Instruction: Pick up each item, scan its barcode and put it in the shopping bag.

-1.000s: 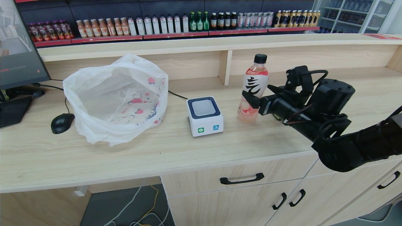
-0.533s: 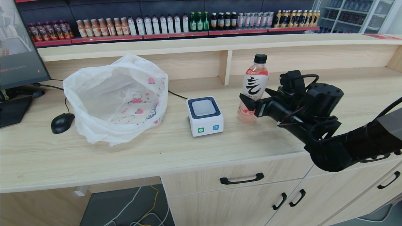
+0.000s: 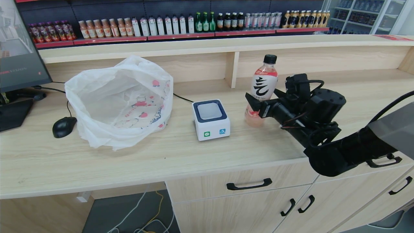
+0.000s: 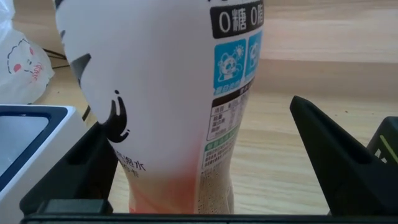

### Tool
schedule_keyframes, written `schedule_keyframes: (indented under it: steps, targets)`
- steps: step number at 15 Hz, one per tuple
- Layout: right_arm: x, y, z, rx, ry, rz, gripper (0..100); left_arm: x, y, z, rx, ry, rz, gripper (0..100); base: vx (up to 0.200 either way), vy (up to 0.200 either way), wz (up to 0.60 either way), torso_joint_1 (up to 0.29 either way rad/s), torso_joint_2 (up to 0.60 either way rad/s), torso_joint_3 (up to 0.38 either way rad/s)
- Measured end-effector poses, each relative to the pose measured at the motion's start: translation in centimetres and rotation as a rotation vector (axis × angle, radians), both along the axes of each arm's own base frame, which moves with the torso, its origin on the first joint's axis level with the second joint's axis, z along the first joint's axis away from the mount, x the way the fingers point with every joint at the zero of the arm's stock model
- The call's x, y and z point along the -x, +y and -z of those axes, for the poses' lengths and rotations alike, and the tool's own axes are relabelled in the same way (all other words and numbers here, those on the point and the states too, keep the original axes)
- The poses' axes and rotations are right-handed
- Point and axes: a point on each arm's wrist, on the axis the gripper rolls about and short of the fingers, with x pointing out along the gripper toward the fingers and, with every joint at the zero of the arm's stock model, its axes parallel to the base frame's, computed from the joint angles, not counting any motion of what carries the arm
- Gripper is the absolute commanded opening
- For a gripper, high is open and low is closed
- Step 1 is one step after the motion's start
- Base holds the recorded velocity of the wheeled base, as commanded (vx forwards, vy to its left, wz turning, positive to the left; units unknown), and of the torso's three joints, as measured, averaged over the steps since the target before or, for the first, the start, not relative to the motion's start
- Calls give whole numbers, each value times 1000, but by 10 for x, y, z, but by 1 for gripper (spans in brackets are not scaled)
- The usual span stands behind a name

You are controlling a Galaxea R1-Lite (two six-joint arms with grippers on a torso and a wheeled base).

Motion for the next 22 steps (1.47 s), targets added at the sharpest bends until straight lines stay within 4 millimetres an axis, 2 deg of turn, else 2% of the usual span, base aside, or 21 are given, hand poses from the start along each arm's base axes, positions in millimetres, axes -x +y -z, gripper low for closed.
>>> schedule_keyframes:
  steps: [8, 9, 22]
  targets:
    - [0, 4, 2, 1, 2, -9, 100, 0, 0, 0, 0, 0, 0, 100, 0, 0, 0, 0, 0, 0]
    - [0, 5, 1, 0, 2, -11, 0, 0, 0, 0, 0, 0, 0, 100, 0, 0, 0, 0, 0, 0]
    - [5, 10, -3, -8, -12, -27, 0, 0, 0, 0, 0, 0, 0, 100, 0, 0, 0, 0, 0, 0]
